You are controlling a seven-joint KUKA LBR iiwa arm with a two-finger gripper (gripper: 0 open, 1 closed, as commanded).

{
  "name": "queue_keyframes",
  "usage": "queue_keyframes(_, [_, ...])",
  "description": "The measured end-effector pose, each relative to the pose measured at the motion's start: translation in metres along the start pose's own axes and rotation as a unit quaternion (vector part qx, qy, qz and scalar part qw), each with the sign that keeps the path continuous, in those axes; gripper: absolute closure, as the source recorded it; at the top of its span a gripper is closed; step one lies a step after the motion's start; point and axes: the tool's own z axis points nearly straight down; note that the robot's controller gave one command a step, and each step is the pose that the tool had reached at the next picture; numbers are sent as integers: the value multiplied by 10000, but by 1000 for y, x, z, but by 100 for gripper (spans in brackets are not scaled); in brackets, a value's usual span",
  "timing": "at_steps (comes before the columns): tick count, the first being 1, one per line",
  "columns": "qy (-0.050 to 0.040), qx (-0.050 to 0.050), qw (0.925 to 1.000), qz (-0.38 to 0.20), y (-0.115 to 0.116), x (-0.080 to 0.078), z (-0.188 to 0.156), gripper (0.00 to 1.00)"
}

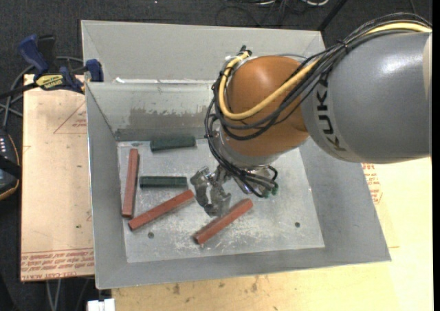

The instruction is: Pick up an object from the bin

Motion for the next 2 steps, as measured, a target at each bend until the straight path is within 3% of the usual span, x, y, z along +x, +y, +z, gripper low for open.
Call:
queue_keyframes(1, [31, -4, 10000, 5, -1, 1, 4, 0])
queue_keyframes(2, [31, -3, 10000, 2, -1, 1, 4, 100])
